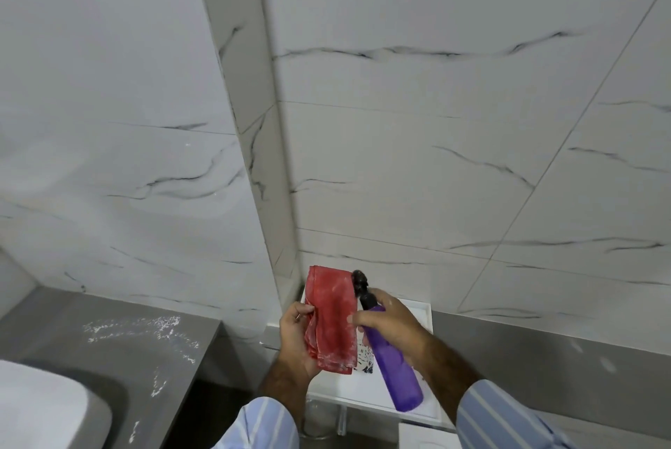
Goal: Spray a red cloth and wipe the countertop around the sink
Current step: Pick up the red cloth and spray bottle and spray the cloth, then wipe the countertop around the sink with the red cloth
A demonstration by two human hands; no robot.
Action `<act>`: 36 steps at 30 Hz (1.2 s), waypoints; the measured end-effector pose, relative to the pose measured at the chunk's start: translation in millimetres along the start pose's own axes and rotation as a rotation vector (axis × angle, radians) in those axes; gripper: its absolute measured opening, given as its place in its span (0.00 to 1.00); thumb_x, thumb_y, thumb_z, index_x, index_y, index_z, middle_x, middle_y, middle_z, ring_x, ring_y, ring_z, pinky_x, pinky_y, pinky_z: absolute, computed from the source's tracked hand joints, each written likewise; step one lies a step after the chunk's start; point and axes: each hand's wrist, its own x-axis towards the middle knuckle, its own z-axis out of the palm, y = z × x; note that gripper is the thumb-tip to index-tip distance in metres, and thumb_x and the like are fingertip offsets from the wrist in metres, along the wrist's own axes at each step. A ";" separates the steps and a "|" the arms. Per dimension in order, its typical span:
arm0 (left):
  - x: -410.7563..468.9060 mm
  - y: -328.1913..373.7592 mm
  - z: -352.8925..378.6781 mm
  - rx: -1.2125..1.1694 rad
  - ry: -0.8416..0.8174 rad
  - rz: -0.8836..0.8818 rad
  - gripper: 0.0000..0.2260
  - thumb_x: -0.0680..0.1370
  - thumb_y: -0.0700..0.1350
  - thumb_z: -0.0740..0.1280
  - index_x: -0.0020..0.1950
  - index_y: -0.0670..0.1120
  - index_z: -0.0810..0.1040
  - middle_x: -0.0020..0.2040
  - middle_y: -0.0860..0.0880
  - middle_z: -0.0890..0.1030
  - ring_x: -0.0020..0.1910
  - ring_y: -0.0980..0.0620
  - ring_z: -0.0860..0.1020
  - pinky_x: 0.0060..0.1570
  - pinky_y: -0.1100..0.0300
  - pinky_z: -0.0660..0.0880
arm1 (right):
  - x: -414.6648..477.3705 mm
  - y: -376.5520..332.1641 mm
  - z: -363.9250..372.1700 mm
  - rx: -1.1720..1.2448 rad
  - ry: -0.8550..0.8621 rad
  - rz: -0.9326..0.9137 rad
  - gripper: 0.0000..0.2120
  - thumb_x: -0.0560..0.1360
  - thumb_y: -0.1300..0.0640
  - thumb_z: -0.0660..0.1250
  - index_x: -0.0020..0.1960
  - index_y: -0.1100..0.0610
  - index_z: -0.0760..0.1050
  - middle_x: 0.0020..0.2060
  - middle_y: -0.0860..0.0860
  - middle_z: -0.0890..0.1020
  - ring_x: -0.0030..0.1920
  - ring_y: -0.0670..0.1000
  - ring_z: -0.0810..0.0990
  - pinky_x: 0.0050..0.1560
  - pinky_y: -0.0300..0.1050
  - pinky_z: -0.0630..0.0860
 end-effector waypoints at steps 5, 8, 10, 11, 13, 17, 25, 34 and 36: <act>-0.7 3.9 -10.8 -0.004 0.048 0.023 0.21 0.72 0.46 0.61 0.64 0.40 0.74 0.50 0.37 0.79 0.50 0.35 0.78 0.58 0.46 0.74 | 29.7 26.8 -5.6 -0.002 0.165 -0.137 0.04 0.74 0.57 0.78 0.49 0.52 0.87 0.45 0.44 0.89 0.52 0.49 0.86 0.52 0.38 0.77; 2.7 2.4 -16.0 -0.008 0.072 0.028 0.21 0.73 0.46 0.60 0.65 0.40 0.73 0.51 0.37 0.79 0.51 0.35 0.78 0.59 0.46 0.74 | 47.9 46.9 -3.2 0.027 0.202 -0.144 0.06 0.75 0.56 0.78 0.52 0.54 0.87 0.55 0.45 0.86 0.57 0.47 0.83 0.58 0.38 0.75; 4.7 1.1 -17.0 0.013 0.081 0.028 0.22 0.74 0.47 0.60 0.66 0.40 0.73 0.52 0.37 0.79 0.53 0.35 0.78 0.60 0.45 0.74 | 59.8 58.3 -3.4 0.039 0.233 -0.157 0.07 0.75 0.58 0.78 0.52 0.56 0.86 0.58 0.45 0.83 0.62 0.49 0.80 0.67 0.45 0.70; 6.0 1.7 -18.6 0.019 0.082 0.033 0.22 0.74 0.47 0.60 0.66 0.40 0.73 0.52 0.37 0.79 0.54 0.34 0.77 0.61 0.44 0.74 | 67.7 64.4 -3.1 0.044 0.235 -0.166 0.06 0.74 0.59 0.78 0.51 0.57 0.85 0.57 0.43 0.83 0.63 0.50 0.79 0.69 0.46 0.69; 7.6 2.8 -21.0 0.020 0.072 0.045 0.22 0.74 0.47 0.61 0.65 0.40 0.74 0.53 0.37 0.79 0.56 0.34 0.76 0.62 0.43 0.73 | 78.8 74.8 -3.9 0.035 0.245 -0.168 0.06 0.74 0.60 0.79 0.50 0.57 0.85 0.56 0.44 0.84 0.63 0.51 0.80 0.68 0.45 0.69; 4.8 5.3 -26.5 0.047 0.072 0.032 0.23 0.72 0.47 0.62 0.65 0.39 0.75 0.54 0.37 0.79 0.52 0.35 0.78 0.58 0.45 0.75 | 86.6 89.1 -5.5 -0.011 0.287 -0.164 0.06 0.74 0.54 0.78 0.49 0.50 0.84 0.51 0.50 0.88 0.51 0.53 0.86 0.45 0.28 0.74; -19.2 4.0 -35.6 0.021 0.076 0.015 0.25 0.72 0.48 0.63 0.67 0.38 0.74 0.54 0.35 0.80 0.52 0.34 0.79 0.62 0.43 0.75 | 48.9 79.2 -22.2 -0.033 0.415 -0.245 0.48 0.67 0.46 0.83 0.79 0.43 0.60 0.72 0.45 0.72 0.69 0.51 0.73 0.71 0.48 0.72; -117.9 23.2 -59.4 0.145 -0.069 -0.065 0.33 0.73 0.39 0.72 0.77 0.31 0.68 0.67 0.28 0.76 0.62 0.27 0.78 0.66 0.36 0.76 | -5.5 8.9 60.0 0.144 -0.185 -0.055 0.25 0.72 0.40 0.76 0.60 0.58 0.84 0.51 0.58 0.89 0.53 0.59 0.89 0.57 0.53 0.83; -136.6 40.7 -74.5 0.174 -0.082 0.001 0.34 0.73 0.35 0.70 0.78 0.32 0.65 0.67 0.27 0.76 0.62 0.27 0.78 0.65 0.35 0.76 | 5.6 -11.6 87.6 0.213 -0.347 0.053 0.22 0.73 0.50 0.77 0.62 0.62 0.83 0.55 0.61 0.88 0.55 0.60 0.88 0.54 0.50 0.84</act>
